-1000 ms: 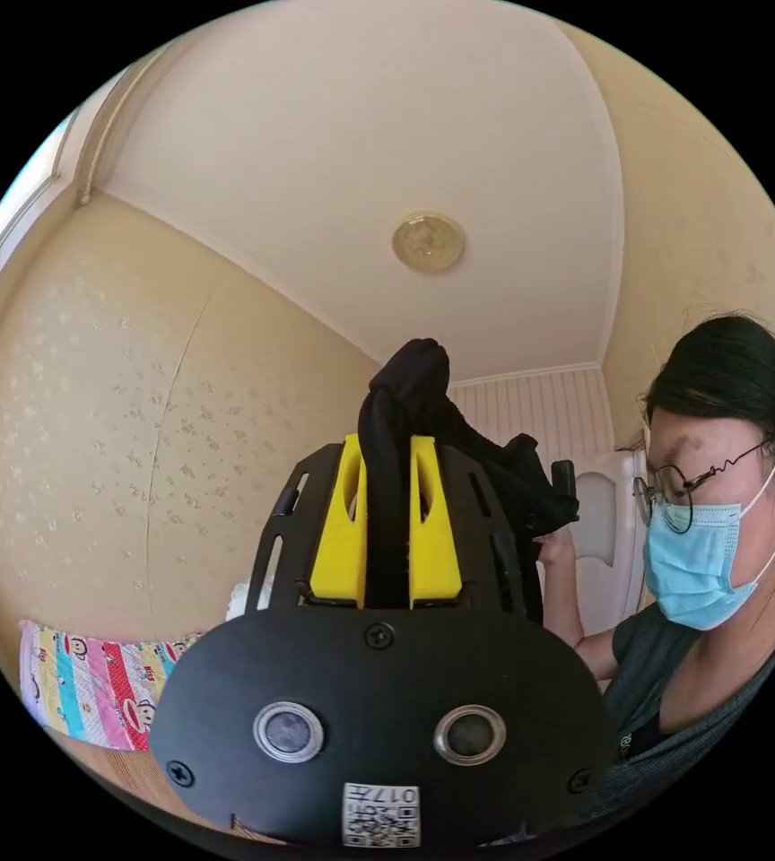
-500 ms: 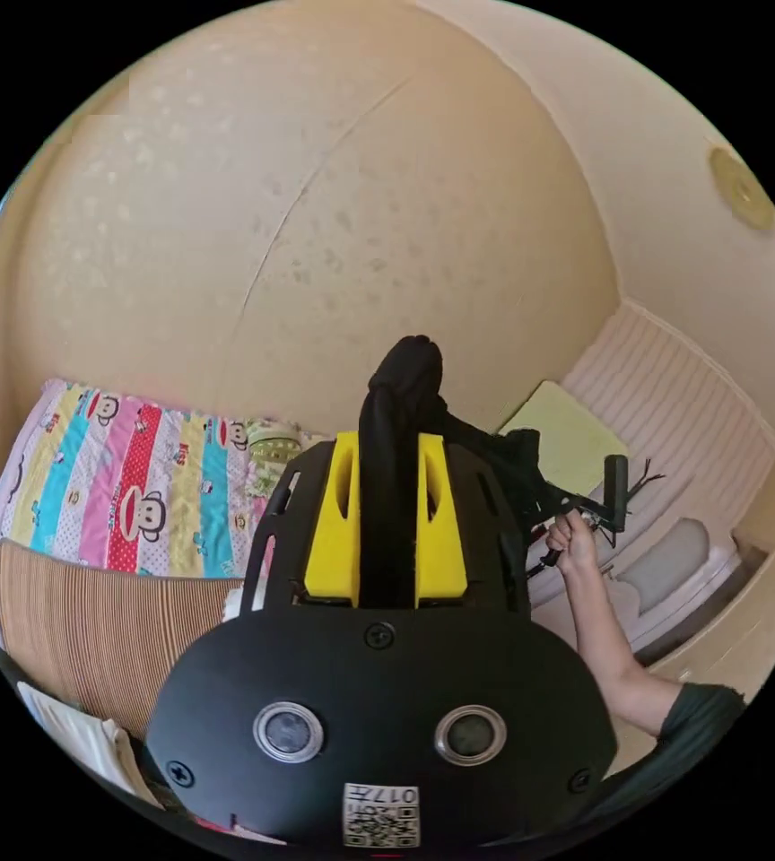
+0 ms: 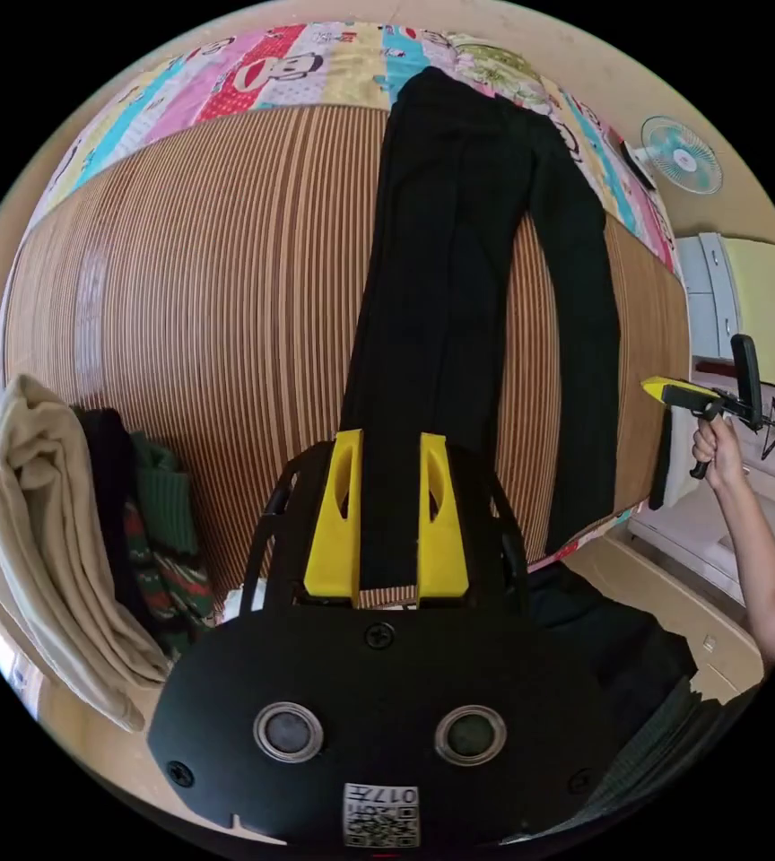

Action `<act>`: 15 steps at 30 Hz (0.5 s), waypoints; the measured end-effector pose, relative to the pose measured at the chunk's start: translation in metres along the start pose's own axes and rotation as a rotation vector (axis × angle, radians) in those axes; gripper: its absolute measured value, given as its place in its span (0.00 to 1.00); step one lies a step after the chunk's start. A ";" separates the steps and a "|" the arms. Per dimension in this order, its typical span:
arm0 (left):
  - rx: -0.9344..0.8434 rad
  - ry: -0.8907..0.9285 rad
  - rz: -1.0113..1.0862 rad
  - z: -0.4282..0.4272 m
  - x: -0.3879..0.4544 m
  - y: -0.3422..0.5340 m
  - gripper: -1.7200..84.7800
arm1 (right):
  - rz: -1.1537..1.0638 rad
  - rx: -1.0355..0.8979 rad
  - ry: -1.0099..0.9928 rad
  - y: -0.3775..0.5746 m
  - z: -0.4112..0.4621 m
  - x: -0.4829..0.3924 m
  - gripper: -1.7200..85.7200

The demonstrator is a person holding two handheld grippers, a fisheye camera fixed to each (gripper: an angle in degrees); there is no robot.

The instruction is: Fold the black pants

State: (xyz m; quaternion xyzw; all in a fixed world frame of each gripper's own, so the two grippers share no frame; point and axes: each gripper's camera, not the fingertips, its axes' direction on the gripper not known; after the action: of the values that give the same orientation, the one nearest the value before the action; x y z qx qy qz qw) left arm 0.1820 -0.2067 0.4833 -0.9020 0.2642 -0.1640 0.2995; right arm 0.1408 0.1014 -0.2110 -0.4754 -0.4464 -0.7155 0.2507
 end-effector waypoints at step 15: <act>-0.265 -0.092 -0.006 0.091 -0.079 0.056 0.05 | 0.095 -0.331 0.067 -0.015 0.067 -0.074 0.06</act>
State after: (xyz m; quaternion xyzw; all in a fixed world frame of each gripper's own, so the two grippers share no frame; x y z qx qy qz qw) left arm 0.1382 -0.1577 0.3674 -0.9411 0.2666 -0.0869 0.1888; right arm 0.1912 0.1628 -0.2737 -0.5068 -0.2911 -0.7819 0.2172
